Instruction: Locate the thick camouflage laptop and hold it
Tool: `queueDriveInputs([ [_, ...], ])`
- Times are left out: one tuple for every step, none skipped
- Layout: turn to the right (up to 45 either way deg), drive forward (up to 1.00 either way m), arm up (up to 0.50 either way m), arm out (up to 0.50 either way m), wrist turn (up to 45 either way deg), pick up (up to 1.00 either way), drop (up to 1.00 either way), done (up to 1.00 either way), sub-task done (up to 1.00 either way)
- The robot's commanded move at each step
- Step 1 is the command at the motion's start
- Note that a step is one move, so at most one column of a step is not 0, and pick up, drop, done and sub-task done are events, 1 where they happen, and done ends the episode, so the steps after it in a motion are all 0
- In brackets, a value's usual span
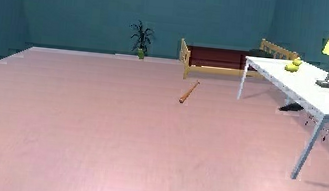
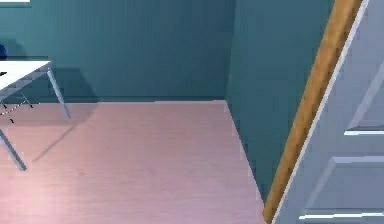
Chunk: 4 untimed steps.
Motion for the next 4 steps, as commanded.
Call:
queueDriveInputs([
  [-45.0, 0.0, 0.0, 0.0, 0.0, 0.0, 0.0, 0.0, 0.0],
  [-12.0, 0.0, 0.0, 0.0, 0.0, 0.0, 0.0, 0.0, 0.0],
  [0.0, 1.0, 0.0, 0.0, 0.0, 0.0, 0.0, 0.0, 0.0],
  [-3.0, 0.0, 0.0, 0.0, 0.0, 0.0, 0.0, 0.0, 0.0],
])
